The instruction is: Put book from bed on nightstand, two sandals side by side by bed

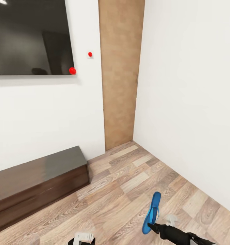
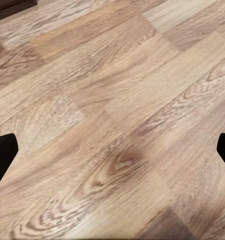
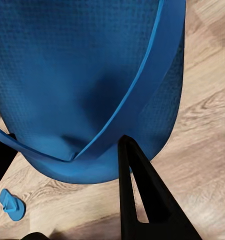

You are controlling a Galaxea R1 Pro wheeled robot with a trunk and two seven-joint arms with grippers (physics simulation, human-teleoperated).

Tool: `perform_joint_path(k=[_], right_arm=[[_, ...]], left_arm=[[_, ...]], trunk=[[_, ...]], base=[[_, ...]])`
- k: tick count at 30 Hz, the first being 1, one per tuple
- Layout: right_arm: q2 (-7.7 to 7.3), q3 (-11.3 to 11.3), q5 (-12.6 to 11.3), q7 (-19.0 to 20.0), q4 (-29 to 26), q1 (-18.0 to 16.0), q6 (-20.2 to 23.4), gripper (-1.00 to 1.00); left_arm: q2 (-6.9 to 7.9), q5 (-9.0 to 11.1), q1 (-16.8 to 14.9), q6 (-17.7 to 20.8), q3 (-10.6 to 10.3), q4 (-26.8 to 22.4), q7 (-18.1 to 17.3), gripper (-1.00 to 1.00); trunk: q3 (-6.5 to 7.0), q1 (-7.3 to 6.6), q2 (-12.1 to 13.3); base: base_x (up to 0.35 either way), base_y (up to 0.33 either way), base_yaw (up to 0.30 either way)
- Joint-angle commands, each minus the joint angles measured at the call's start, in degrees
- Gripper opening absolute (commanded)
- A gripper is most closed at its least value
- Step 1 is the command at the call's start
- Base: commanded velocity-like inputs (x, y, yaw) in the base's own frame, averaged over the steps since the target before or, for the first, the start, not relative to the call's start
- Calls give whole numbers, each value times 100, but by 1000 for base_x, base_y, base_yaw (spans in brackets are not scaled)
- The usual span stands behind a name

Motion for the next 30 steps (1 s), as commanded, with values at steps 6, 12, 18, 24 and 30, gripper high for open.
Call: perform_joint_path(k=[6,12,18,24,30], right_arm=[[4,38,-38,25,17,-6,-40,-100],[4,38,-37,25,17,-8,-40,-100],[3,38,-37,25,17,-6,-40,-100],[4,38,-38,25,17,-8,-40,-100],[3,38,-36,25,17,-2,-40,-100]], left_arm=[[0,35,-4,-16,-4,6,-17,100],[0,35,-4,-16,-4,6,-16,100],[0,35,-4,-16,-4,6,-16,100],[0,35,-4,-16,-4,6,-16,100],[0,35,-4,-16,-4,6,-16,100]], trunk=[[-5,-1,-2],[-5,-1,-2],[-5,-1,-2],[-5,-1,-2],[-9,-1,-2]], base=[[0,0,282],[0,0,282],[0,0,282],[0,0,282],[0,0,282]])
